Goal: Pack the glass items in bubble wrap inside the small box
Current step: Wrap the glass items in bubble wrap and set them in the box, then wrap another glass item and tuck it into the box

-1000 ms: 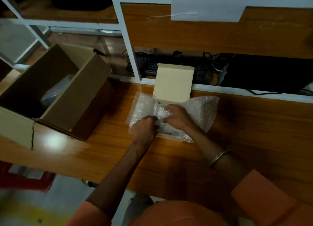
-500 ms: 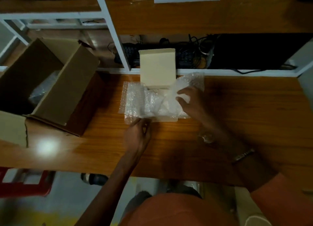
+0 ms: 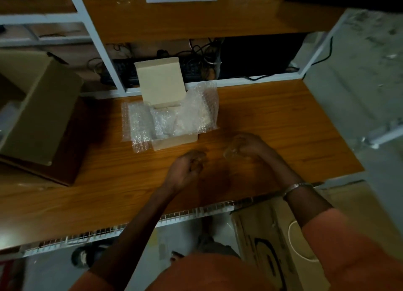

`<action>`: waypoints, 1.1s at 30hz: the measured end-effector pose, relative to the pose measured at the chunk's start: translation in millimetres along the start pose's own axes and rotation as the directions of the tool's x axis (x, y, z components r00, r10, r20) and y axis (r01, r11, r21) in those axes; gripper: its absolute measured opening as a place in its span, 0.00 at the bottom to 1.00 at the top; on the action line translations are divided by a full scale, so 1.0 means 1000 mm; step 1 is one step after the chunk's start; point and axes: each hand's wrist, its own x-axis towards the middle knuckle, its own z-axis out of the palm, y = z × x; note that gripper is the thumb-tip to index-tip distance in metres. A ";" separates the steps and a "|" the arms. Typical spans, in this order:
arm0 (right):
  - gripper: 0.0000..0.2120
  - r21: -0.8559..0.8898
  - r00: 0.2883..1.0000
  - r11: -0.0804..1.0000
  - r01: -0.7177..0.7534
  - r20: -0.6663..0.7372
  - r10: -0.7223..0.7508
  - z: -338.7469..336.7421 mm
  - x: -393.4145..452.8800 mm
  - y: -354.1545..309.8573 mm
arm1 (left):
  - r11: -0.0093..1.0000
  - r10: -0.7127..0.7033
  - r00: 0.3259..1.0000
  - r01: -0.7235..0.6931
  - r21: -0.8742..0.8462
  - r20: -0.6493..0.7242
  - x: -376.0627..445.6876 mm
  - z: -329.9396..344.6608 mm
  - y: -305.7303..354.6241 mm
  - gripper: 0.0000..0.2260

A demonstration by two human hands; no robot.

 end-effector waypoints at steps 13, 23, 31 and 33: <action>0.11 0.284 0.856 0.832 0.477 0.063 -0.513 0.050 -0.039 -0.217 | 0.984 -0.025 0.879 -0.062 -0.165 -0.477 -0.085 -0.104 0.022 0.32; 0.07 0.214 0.634 0.644 0.735 0.119 -0.764 0.067 -0.033 -0.410 | 0.988 -0.058 0.497 0.151 0.020 -0.866 -0.153 -0.242 0.020 0.27; 0.06 -0.261 0.449 0.396 0.880 0.190 -0.873 0.136 0.032 -0.551 | 0.964 -0.128 0.285 0.262 -0.051 -0.950 -0.197 -0.316 -0.021 0.30; 0.06 -0.393 0.483 0.350 0.850 0.317 -0.816 0.162 0.050 -0.573 | 0.961 -0.148 0.244 0.264 -0.081 -0.958 -0.197 -0.321 -0.029 0.28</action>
